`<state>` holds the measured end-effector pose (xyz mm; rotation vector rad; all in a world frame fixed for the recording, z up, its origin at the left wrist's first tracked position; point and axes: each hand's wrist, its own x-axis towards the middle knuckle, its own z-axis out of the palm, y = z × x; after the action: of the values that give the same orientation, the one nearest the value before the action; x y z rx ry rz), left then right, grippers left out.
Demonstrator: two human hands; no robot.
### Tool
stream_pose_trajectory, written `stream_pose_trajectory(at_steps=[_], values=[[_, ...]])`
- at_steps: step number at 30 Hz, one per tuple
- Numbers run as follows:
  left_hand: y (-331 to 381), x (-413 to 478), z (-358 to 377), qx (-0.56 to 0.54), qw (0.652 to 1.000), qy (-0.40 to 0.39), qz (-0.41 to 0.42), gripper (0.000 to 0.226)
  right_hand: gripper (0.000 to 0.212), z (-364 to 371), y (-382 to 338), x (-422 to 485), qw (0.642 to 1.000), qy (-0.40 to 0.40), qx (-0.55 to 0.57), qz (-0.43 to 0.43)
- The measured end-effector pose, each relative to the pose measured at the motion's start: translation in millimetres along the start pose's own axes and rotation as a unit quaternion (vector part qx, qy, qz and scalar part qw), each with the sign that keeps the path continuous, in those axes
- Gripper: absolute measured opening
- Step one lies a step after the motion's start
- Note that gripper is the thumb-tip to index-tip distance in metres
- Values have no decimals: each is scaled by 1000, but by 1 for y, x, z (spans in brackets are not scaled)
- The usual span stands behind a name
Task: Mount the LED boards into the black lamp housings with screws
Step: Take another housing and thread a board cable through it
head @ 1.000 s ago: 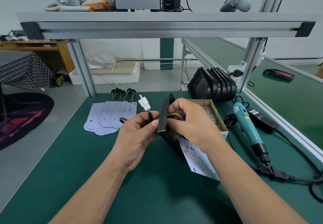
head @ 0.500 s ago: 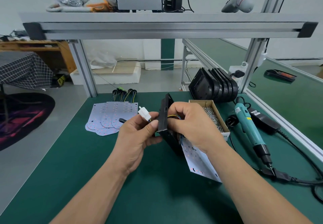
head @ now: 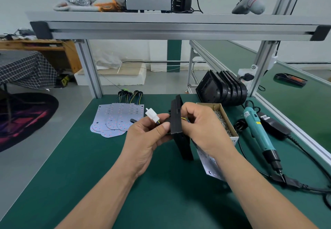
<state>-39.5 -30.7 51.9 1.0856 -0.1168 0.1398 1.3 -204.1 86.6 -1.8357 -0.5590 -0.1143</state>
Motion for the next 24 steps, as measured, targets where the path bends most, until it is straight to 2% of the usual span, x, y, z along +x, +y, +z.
stream_pose_trajectory(at_steps=[4, 7, 9, 12, 14, 15, 17, 20, 24], values=[[2, -2, 0, -4, 1000, 18, 13, 19, 15, -1, 2, -1, 997, -41, 59, -13], [2, 0, -1, -10, 999, 32, 23, 22, 6, -6, 0, -2, 994, -82, 62, -28], [3, 1, -1, -11, 999, 33, 21, 23, 13, -9, -3, -2, 993, -97, 56, -32], [2, -1, 0, -9, 999, 29, 18, 22, 15, -10, -3, -1, 996, -74, 6, -48], [3, -1, 2, 0, 1000, 15, 14, 22, 4, -8, -1, 0, 998, -49, -5, -40], [3, 0, 2, 2, 1000, 6, 11, 23, 6, -7, 0, 0, 999, -38, -5, -33], [3, 0, 4, 5, 1000, -7, 9, 23, 17, -4, 2, -1, 1000, -13, 12, -18], [3, 2, 8, 17, 1000, -7, 18, 24, 17, 0, 1, -5, 998, 33, 54, -2], [1, 2, 7, 19, 999, 10, 30, 23, 17, 2, 5, -12, 994, 46, 96, 9]])
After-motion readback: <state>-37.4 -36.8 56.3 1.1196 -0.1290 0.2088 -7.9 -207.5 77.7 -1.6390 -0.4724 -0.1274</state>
